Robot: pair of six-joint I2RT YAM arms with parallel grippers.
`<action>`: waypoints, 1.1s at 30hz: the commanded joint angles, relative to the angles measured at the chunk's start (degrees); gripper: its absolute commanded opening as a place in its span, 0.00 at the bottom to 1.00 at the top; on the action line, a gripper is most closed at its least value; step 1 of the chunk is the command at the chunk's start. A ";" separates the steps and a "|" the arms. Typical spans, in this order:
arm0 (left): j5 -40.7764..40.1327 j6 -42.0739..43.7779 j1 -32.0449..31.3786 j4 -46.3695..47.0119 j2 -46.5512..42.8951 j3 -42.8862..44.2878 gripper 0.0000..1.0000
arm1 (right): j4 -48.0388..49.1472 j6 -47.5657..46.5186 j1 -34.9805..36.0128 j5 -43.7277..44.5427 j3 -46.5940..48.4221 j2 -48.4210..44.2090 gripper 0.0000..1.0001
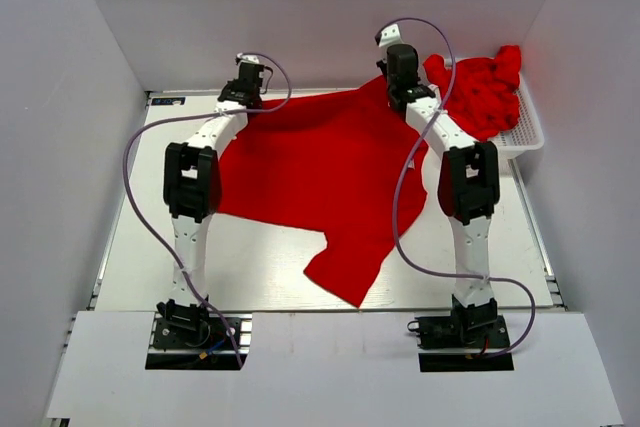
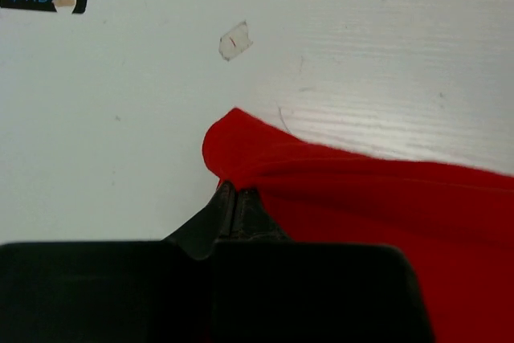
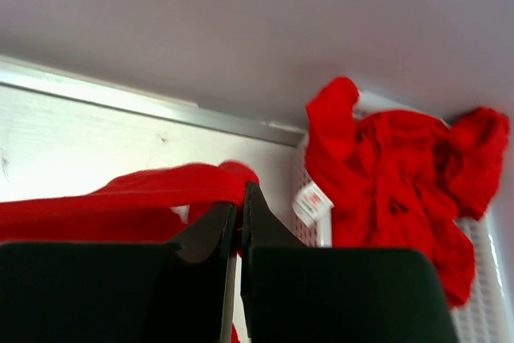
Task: Fold and stack the t-shirts
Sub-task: Grap the side of the flattened tshirt furthest away from the robot with both arms
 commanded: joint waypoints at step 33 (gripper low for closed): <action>31.10 15.57 9.76 13.73 5.42 3.52 0.00 | -6.67 -2.99 0.43 -0.59 -2.33 0.87 0.00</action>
